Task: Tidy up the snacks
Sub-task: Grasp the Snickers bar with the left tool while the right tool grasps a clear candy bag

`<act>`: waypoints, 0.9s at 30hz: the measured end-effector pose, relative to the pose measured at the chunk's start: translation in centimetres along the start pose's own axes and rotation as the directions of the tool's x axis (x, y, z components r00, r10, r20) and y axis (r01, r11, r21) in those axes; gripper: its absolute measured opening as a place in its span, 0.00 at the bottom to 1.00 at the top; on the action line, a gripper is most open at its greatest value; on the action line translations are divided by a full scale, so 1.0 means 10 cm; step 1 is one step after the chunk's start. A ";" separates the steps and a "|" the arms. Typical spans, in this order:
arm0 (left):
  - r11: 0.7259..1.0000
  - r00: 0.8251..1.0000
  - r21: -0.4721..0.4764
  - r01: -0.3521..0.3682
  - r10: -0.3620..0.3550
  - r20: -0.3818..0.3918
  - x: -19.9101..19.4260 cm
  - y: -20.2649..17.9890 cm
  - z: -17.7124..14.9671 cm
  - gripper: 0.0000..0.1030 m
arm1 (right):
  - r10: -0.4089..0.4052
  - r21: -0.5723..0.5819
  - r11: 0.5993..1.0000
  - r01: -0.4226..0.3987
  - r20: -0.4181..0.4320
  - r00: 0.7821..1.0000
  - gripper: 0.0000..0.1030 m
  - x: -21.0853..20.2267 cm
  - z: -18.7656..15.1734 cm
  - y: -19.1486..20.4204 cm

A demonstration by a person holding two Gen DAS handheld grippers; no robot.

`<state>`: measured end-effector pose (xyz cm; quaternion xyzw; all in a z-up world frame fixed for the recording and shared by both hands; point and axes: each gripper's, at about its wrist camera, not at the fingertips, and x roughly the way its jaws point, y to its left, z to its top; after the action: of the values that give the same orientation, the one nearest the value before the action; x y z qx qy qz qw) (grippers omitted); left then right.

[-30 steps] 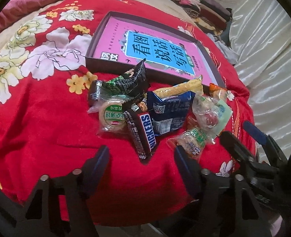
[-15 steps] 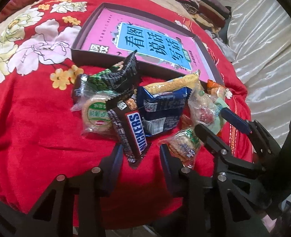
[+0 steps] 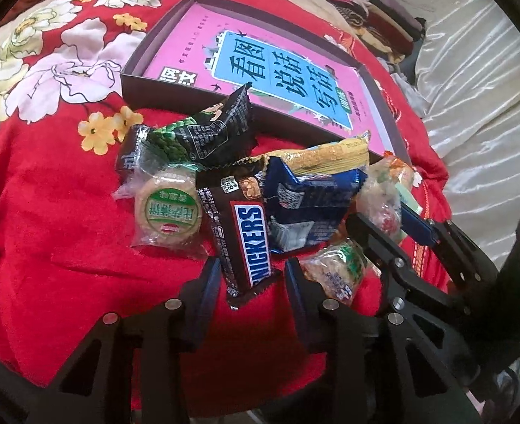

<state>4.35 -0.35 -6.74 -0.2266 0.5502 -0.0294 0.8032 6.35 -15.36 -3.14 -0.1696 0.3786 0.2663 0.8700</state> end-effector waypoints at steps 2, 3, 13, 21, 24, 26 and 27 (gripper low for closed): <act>1.000 1.000 -0.008 -0.006 0.005 -0.003 0.02 0.00 0.01 0.35 | 0.005 0.009 1.000 -0.005 0.009 1.000 0.40 -0.02 0.00 -0.01; 1.000 1.000 -0.012 -0.007 0.007 -0.006 0.04 0.01 0.01 0.34 | 0.012 0.017 1.000 -0.012 0.015 1.000 0.40 -0.03 0.01 -0.03; 0.998 1.000 -0.067 0.019 -0.018 0.013 0.13 0.05 0.07 0.30 | 0.038 0.083 0.996 -0.042 0.052 0.998 0.40 -0.11 0.00 -0.14; 0.998 0.999 -0.049 0.042 -0.040 0.028 0.08 0.04 0.06 0.30 | 0.045 0.106 0.993 -0.055 0.094 0.995 0.40 -0.20 0.00 -0.18; 0.998 0.998 -0.037 0.059 -0.058 0.027 0.00 0.04 0.02 0.29 | 0.052 0.103 0.993 -0.063 0.112 0.992 0.40 -0.24 -0.01 -0.17; 0.998 0.998 -0.022 0.063 -0.062 0.030 -0.05 0.03 0.00 0.29 | 0.057 0.105 0.992 -0.070 0.120 0.991 0.40 -0.26 0.00 -0.17; 0.998 0.998 -0.017 0.062 -0.061 0.032 -0.07 0.02 -0.01 0.29 | 0.059 0.106 0.992 -0.073 0.123 0.991 0.40 -0.27 0.00 -0.16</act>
<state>3.98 0.02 -6.25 -0.2510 0.5303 -0.0456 0.8085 5.78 -17.58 -1.01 -0.0924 0.3455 0.2833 0.8899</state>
